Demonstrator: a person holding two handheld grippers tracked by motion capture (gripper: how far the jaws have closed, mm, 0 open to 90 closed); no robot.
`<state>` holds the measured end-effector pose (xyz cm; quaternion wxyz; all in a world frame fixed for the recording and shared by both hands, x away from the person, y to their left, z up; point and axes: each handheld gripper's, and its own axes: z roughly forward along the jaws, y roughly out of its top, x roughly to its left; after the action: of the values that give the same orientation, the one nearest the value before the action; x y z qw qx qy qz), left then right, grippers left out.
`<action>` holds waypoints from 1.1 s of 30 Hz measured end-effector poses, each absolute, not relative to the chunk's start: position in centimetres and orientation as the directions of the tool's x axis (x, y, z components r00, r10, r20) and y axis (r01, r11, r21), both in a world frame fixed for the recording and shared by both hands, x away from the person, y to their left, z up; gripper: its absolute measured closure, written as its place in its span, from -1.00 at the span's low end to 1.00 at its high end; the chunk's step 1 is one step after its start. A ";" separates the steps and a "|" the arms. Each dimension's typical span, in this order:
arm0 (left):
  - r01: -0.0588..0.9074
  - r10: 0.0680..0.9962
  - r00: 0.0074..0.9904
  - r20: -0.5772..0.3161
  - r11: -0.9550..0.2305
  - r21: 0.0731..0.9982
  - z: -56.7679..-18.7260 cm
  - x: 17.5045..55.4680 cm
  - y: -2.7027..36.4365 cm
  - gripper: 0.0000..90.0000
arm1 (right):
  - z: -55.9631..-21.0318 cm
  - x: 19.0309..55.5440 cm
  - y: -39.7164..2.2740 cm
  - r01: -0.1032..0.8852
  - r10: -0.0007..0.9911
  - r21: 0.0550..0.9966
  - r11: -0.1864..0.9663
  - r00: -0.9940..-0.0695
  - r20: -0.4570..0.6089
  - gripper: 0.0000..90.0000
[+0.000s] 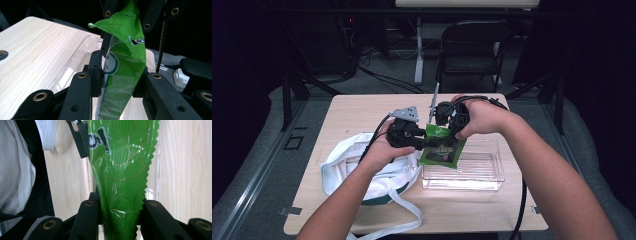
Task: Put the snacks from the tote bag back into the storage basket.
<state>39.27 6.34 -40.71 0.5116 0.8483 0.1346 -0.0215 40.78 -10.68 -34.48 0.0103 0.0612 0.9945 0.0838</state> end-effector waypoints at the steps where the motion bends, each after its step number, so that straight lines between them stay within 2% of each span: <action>1: 0.253 0.208 0.962 -0.177 -0.441 0.861 -40.7 39.3 6.3 0.51 | -34.5 40.7 -10.6 0.122 0.125 0.157 0.980 -0.992 -0.011 0.67; 10: 0.270 0.223 0.957 -0.188 -0.439 0.857 -40.8 39.3 6.3 0.46 | -34.5 40.7 -10.5 0.115 0.120 0.151 0.982 -0.993 -0.022 0.68; 14: 0.305 0.235 0.947 -0.220 -0.432 0.849 -40.8 39.4 6.4 0.43 | -34.5 40.8 -10.5 0.114 0.119 0.144 0.983 -0.993 -0.021 0.68; 26: 0.357 0.281 0.926 -0.253 -0.432 0.828 -41.3 39.8 7.0 0.19 | -34.4 40.9 -10.8 0.118 0.125 0.136 0.984 -0.991 -0.045 0.68; 33: 0.372 0.307 0.917 -0.254 -0.430 0.823 -41.5 40.0 7.9 0.16 | -34.7 41.3 -11.1 0.122 0.131 0.122 0.985 -0.989 -0.063 0.68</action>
<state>40.04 7.90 -41.47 0.4947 0.8449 0.2008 -0.0328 41.25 -11.10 -34.65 0.0355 0.0635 0.9956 0.0588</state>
